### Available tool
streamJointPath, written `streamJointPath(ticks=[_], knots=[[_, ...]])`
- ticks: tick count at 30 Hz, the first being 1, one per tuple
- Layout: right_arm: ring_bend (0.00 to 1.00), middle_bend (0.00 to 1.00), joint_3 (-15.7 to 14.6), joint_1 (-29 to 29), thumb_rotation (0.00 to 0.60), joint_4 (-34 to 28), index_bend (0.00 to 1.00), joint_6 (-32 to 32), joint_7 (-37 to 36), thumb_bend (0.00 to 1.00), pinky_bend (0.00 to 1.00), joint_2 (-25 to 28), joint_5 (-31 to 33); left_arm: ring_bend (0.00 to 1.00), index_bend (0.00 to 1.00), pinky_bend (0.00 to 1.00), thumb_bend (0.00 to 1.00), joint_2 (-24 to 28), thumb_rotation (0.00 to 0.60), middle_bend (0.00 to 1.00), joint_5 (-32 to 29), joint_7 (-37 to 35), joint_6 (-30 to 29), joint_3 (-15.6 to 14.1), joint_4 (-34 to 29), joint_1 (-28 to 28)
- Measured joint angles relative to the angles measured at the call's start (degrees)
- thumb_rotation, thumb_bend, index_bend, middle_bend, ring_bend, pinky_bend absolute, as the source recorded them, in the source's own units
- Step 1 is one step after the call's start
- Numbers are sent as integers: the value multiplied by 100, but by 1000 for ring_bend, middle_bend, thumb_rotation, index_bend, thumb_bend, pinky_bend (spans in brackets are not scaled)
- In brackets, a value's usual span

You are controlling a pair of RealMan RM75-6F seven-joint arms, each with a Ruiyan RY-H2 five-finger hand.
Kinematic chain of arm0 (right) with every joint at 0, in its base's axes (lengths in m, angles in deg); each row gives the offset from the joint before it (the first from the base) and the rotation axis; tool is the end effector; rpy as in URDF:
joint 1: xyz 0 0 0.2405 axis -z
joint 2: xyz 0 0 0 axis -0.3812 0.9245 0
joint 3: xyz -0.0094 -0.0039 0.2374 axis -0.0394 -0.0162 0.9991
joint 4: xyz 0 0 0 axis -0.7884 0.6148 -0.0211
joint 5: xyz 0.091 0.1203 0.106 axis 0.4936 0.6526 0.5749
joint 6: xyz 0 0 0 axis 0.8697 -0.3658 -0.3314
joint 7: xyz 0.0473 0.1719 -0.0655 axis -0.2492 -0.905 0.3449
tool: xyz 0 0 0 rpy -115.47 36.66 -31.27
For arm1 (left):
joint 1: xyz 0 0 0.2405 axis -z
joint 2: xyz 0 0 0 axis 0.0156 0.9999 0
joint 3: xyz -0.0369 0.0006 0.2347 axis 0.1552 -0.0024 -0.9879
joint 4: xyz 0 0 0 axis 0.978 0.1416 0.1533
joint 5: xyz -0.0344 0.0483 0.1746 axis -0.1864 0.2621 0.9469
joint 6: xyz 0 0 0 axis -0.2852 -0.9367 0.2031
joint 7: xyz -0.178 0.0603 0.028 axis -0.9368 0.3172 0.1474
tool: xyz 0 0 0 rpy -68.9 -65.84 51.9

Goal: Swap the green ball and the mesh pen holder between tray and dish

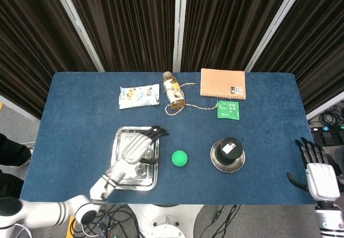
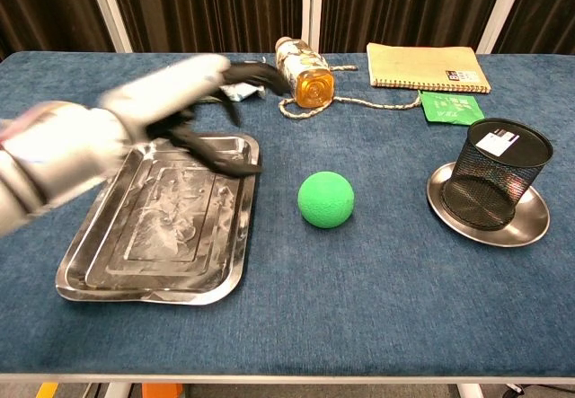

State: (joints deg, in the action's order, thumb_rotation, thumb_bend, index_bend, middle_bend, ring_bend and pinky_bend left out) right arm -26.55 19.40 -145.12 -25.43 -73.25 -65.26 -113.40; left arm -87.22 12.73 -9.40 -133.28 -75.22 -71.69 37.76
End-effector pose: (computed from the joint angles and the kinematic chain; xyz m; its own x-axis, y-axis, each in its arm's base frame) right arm -0.2940 -0.2154 0.1581 0.3747 -0.0220 0.9269 -0.9271 -0.0109 0.3746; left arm -0.0749 0.3122 -0.0273 0.1144 0.2929 0.9493 0.8721 -0.4873 0.0453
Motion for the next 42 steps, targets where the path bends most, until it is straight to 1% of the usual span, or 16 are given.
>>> streamJointPath(ticks=[1,5,7,10,12,16,21,25,28,29,33,35,36,38,40,42], knots=[[0,0,0,-70,600,-96,0,97,66,171,0,41,-27,97,184,319,162,227,600,146,-49,269,-229,-72,-274,-197],[0,0,55,-460,600,-525,0,635,361,170,0,215,-76,84,175,288,162,940,600,138,-226,1168,-951,-328,-951,-842],[0,0,109,-690,600,-759,0,1001,527,169,0,313,-29,73,169,261,162,1322,600,125,-357,1523,-1262,-472,-1275,-1183],[0,0,213,-1074,600,-1117,0,1614,730,161,0,468,123,62,159,241,161,1725,600,104,-526,1649,-1483,-657,-1545,-1568],[0,0,305,-1371,600,-1355,0,2041,906,158,0,562,293,60,158,235,161,1821,600,99,-560,1589,-1528,-725,-1581,-1688],[0,0,457,-1892,600,-1636,0,2650,1375,157,0,614,783,60,157,218,161,1903,600,99,-549,1382,-1575,-789,-1521,-1914],[0,0,507,-2347,600,-1669,0,3217,1856,158,0,369,1339,61,157,214,161,1933,600,99,-447,1306,-1622,-837,-1392,-2088],[0,6,465,-2558,600,-1617,0,3401,2105,157,0,138,1617,61,157,212,161,1934,600,99,-348,1191,-1682,-862,-1327,-2249],[0,38,431,-2633,600,-1605,0,3416,2246,165,4,53,1760,60,157,212,161,1939,600,99,-296,1101,-1676,-864,-1272,-2319],[0,52,425,-2652,600,-1604,0,3414,2281,170,14,36,1806,60,157,212,162,1942,600,99,-284,1076,-1660,-863,-1258,-2332],[6,105,422,-2769,600,-1599,0,3409,2391,189,111,-62,2053,61,157,212,161,1966,600,99,-212,988,-1599,-857,-1214,-2394],[57,157,426,-2842,600,-1570,14,3412,2428,210,197,-126,2131,61,157,212,161,1968,600,99,-192,959,-1596,-842,-1197,-2429],[92,180,428,-2886,600,-1544,36,3416,2444,221,234,-168,2170,60,157,212,162,1971,600,99,-185,947,-1591,-835,-1193,-2445],[162,223,417,-2932,600,-1513,126,3410,2481,245,305,-220,2205,60,157,212,161,1982,600,99,-161,930,-1587,-811,-1183,-2478],[207,258,406,-2954,600,-1502,192,3363,2512,260,345,-247,2221,61,157,212,161,1994,600,99,-141,904,-1580,-788,-1178,-2501],[239,288,399,-2974,600,-1507,232,3299,2533,271,378,-258,2245,60,157,212,162,2005,600,99,-131,886,-1565,-766,-1177,-2520]])
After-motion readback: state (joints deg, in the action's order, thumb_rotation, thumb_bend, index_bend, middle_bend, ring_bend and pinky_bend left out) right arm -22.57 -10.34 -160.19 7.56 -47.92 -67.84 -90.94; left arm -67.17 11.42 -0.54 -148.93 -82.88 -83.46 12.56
